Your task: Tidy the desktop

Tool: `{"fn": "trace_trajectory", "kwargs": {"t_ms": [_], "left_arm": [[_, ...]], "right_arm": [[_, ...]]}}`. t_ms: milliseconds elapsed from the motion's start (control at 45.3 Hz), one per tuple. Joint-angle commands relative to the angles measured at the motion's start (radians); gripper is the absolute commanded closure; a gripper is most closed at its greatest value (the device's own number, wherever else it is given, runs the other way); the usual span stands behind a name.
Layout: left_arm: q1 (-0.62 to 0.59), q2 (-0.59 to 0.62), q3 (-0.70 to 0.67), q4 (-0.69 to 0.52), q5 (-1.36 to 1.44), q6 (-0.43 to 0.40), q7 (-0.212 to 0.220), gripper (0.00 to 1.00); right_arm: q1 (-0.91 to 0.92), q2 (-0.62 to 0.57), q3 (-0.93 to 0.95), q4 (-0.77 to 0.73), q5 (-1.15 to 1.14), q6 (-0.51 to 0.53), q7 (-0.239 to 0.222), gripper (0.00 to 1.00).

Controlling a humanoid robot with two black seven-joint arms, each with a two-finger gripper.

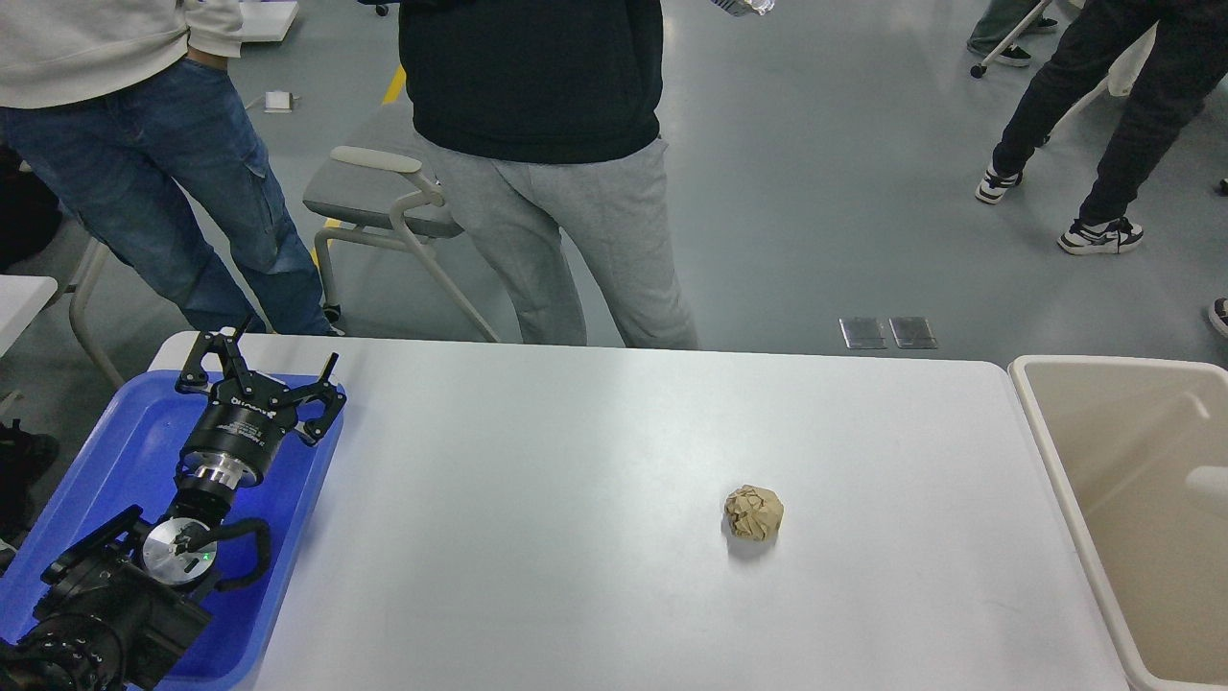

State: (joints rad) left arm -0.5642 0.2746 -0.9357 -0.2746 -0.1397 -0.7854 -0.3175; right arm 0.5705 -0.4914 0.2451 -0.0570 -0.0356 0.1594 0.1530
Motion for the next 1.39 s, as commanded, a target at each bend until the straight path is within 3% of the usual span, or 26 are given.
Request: {"fn": "trace_trajectory", "kwargs": {"t_ms": [0, 66, 88, 132, 155, 221, 662, 994, 1104, 1259, 1369], "left_arm": [[0.0, 0.0, 0.0, 0.0, 0.0, 0.0, 0.0, 0.0], [0.0, 0.0, 0.0, 0.0, 0.0, 0.0, 0.0, 0.0], [0.0, 0.0, 0.0, 0.0, 0.0, 0.0, 0.0, 0.0], [0.0, 0.0, 0.0, 0.0, 0.0, 0.0, 0.0, 0.0], [0.0, 0.0, 0.0, 0.0, 0.0, 0.0, 0.0, 0.0], [0.001, 0.002, 0.0, 0.0, 0.0, 0.0, 0.0, 0.0], [0.0, 0.002, 0.0, 0.0, 0.0, 0.0, 0.0, 0.0], [0.0, 0.002, 0.0, 0.0, 0.0, 0.0, 0.0, 0.0], [0.0, 0.002, 0.0, 0.0, -0.001, 0.0, 0.0, 0.0], [0.0, 0.002, 0.0, 0.0, -0.001, 0.0, 0.0, 0.0], [0.0, 0.002, 0.0, 0.0, -0.001, 0.0, 0.0, 0.0]], "right_arm": [[-0.006, 0.011, 0.0, -0.007, 0.005, -0.006, -0.001, 1.0], [-0.004, 0.011, 0.002, -0.009, 0.005, -0.006, -0.006, 1.0], [-0.004, 0.01, 0.0, -0.009, 0.003, -0.006, -0.009, 0.82], [-0.003, 0.008, 0.002, -0.01, 0.005, -0.006, -0.01, 0.33], [-0.003, 0.008, 0.002, -0.01, 0.005, -0.006, -0.01, 0.16], [-0.001, 0.007, 0.002, -0.01, 0.005, -0.006, -0.01, 0.01], [0.011, 0.0, 0.003, -0.01, 0.008, -0.005, -0.01, 0.0], [0.014, -0.029, 0.154, 0.014, 0.016, 0.008, -0.009, 0.01], [0.016, -0.082, 0.325, 0.124, 0.017, 0.008, 0.002, 0.0], [-0.027, -0.144, 0.629, 0.442, -0.015, 0.012, 0.011, 0.0], [-0.102, -0.144, 0.781, 0.624, -0.09, 0.012, 0.077, 0.0]]}}
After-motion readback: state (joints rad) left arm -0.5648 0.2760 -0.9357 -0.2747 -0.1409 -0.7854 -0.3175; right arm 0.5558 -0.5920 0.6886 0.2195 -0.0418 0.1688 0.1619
